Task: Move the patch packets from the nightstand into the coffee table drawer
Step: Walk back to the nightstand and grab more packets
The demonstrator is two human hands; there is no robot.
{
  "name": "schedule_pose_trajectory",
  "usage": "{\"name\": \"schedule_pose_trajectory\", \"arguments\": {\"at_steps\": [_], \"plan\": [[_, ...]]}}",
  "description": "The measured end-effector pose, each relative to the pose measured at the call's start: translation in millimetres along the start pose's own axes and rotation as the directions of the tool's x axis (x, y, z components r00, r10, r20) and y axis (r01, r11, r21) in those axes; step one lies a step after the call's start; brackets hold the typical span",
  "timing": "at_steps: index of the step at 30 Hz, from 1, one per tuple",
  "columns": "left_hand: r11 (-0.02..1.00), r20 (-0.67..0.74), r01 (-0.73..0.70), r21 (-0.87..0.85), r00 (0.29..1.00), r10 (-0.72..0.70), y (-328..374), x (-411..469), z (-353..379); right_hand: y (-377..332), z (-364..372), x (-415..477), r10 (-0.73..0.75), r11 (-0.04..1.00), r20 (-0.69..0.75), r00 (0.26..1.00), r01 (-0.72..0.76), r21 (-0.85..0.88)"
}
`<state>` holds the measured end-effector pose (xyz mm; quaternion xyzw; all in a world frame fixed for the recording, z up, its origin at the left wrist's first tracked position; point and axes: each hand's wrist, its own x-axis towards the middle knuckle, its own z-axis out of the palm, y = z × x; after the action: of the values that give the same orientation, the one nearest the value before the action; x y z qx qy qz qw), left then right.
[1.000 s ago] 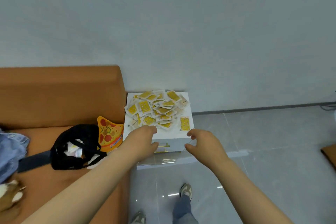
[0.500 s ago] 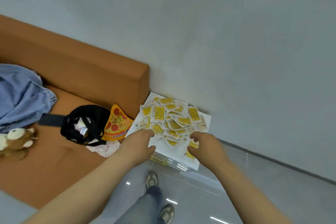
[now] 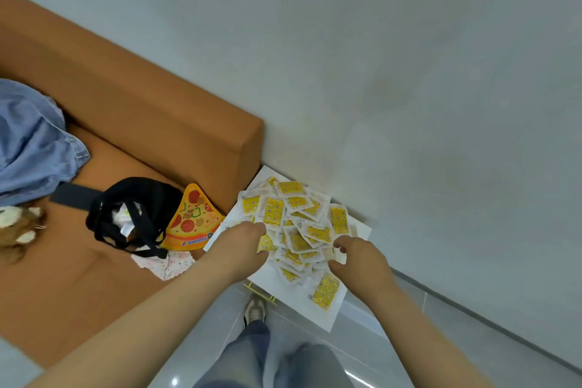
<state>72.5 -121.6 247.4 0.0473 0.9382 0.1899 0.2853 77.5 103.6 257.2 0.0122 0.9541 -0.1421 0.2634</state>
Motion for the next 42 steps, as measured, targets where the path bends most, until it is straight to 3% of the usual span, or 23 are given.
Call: {"name": "schedule_pose_trajectory", "arguments": {"at_steps": [20,29,42], "plan": [[0.93,-0.022,0.33,-0.164,0.941,-0.338,38,90,48,75,-13,160,-0.225,0.956,0.239,0.945,0.262,-0.134],[0.95,-0.016,0.296,-0.096,0.954,-0.299,21,171,77,88,25,223,-0.241,0.946,0.264,0.934,0.286,-0.149],[0.973,-0.006,0.177,0.147,0.984,-0.178,-9,308,142,116,86,277,-0.205,0.96,0.26,0.944,0.246,-0.135]]}}
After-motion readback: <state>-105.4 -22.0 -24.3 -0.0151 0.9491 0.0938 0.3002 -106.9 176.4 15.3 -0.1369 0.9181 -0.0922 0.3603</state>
